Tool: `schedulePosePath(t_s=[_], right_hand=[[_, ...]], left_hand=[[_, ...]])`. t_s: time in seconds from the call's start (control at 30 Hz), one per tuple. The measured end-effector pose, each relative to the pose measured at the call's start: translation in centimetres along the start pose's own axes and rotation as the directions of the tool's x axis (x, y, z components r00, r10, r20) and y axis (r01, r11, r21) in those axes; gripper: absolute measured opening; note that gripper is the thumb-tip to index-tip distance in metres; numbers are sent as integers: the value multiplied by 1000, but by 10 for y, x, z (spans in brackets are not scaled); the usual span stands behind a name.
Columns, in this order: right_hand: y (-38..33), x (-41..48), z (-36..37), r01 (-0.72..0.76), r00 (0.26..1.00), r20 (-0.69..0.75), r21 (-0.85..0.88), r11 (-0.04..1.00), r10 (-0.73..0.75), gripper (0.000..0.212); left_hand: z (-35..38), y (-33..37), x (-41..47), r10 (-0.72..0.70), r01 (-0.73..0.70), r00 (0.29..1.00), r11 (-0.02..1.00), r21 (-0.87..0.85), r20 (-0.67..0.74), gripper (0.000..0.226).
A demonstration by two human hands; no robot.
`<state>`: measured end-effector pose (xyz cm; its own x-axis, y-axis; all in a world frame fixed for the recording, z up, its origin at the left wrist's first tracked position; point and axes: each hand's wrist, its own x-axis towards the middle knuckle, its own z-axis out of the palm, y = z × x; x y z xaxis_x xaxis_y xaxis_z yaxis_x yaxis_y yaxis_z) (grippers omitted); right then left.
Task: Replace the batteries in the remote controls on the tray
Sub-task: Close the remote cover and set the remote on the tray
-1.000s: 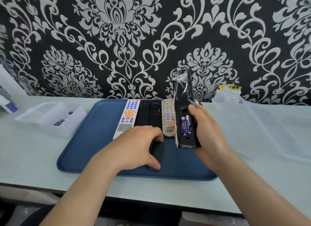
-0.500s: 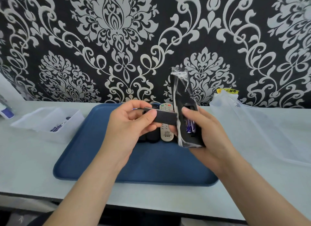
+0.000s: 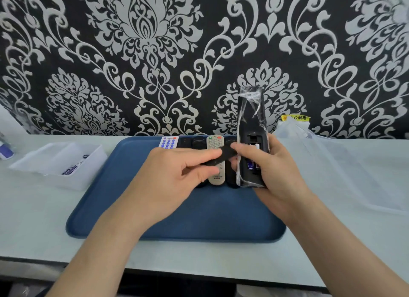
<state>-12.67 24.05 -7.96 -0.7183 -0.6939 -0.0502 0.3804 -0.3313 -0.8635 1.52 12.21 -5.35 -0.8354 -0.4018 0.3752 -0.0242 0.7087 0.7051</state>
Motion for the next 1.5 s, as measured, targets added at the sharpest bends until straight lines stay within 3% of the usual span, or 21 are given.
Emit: schedulePosePath(t_s=[0.03, 0.1, 0.2, 0.3, 0.5, 0.63, 0.77, 1.03, 1.17, 1.33, 1.5], right_hand=[[1, 0, 0, -23, 1000, -13, 9, 1000, 23, 16], [2, 1, 2, -73, 997, -32, 35, 997, 74, 26], [5, -1, 8, -107, 993, -56, -14, 994, 106, 45], [10, -6, 10, -126, 992, -14, -43, 991, 125, 47], [13, -8, 11, -56, 998, -22, -116, 992, 54, 48], [16, -7, 14, -37, 998, -51, -157, 987, 29, 88], [17, -3, 11, -23, 998, -60, -144, 989, 15, 81], [19, -2, 11, -5, 1000, -14, -159, 987, 2, 89], [17, -3, 11, -20, 1000, 7, -178, 984, 22, 55], [15, -5, 12, -37, 999, 27, -176, 984, 42, 52], [8, -9, 14, -50, 998, 25, -124, 991, 54, 43]], left_hand=[[2, 1, -1, 89, -83, 992, 994, 65, -91, 34], [9, 2, -1, 244, -213, 946, 964, 160, -214, 30], [31, 5, -1, 423, -343, 885, 875, 342, -195, 30], [44, 1, -1, 511, -358, 833, 791, 496, -214, 30], [50, -7, 2, 521, -381, 829, 791, 479, -202, 35], [46, -5, 0, 535, -407, 833, 763, 502, -138, 34], [44, -1, -1, 578, -452, 811, 712, 538, -84, 33], [34, 1, 0, 419, -377, 908, 807, 454, 9, 44], [29, 2, -1, 384, -353, 923, 831, 430, 17, 47], [27, -2, 0, 401, -365, 916, 845, 390, -12, 46], [24, 9, -1, 435, -373, 898, 835, 405, -68, 30]])
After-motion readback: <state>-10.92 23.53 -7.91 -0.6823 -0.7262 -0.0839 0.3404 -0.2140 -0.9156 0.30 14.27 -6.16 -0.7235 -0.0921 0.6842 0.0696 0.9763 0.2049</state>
